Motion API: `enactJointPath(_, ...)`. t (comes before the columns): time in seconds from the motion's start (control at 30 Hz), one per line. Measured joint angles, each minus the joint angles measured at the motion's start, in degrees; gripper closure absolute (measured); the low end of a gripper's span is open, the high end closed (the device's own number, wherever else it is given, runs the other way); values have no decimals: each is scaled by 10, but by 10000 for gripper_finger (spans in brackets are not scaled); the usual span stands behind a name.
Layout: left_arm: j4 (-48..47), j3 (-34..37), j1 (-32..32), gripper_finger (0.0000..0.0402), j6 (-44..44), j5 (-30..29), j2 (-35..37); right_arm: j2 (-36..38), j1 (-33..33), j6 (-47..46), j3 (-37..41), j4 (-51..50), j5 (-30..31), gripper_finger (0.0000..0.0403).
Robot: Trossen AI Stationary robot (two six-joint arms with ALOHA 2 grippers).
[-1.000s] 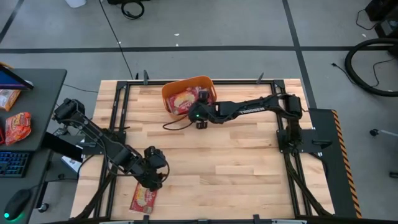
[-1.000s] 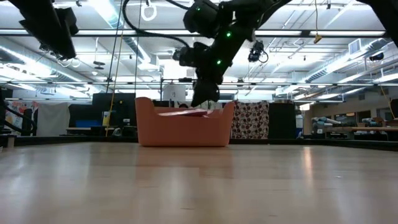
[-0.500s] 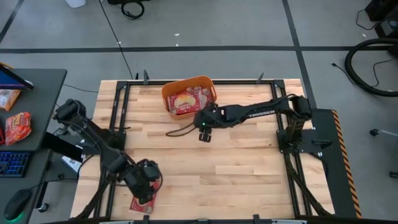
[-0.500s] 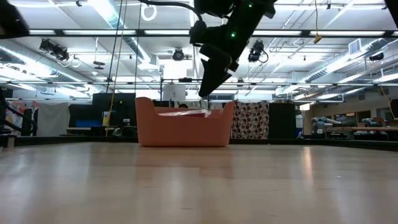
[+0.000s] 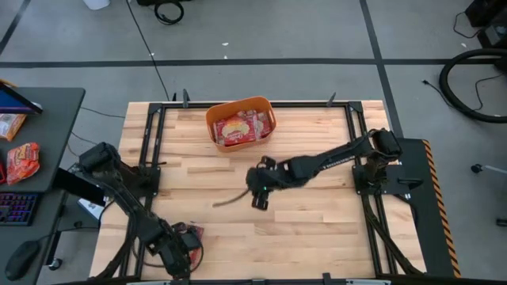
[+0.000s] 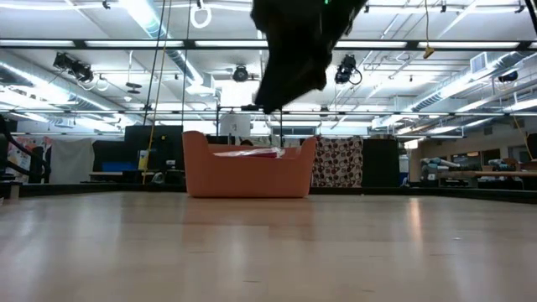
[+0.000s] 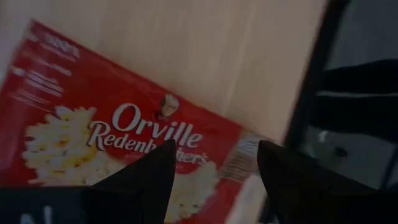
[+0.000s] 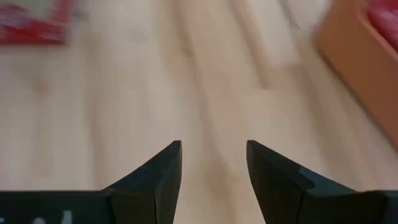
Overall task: Sort popcorn bags into baskets
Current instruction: Put the popcorn pack in the container
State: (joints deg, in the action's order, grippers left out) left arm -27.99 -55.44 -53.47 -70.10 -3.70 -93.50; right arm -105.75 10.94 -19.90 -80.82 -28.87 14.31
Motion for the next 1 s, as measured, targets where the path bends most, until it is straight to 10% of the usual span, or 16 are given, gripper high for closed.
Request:
enactJointPath(0.2, 25, -2, 9, 171, 19, -34, -64, 0, 60, -10, 0, 60, 21, 219)
enactJointPath(0.47, 233, 1, 106, 171, 172, -268, -105, 0, 113, -16, 0, 75, 84, 219)
enactJointPath(0.77, 295, -21, 216, 171, 225, -96, -88, 0, 127, -198, 0, -71, 6, 219)
enactJointPath(1.0, 209, -31, 218, 171, 259, -121, -84, 1, 134, -359, 77, 37, -46, 221)
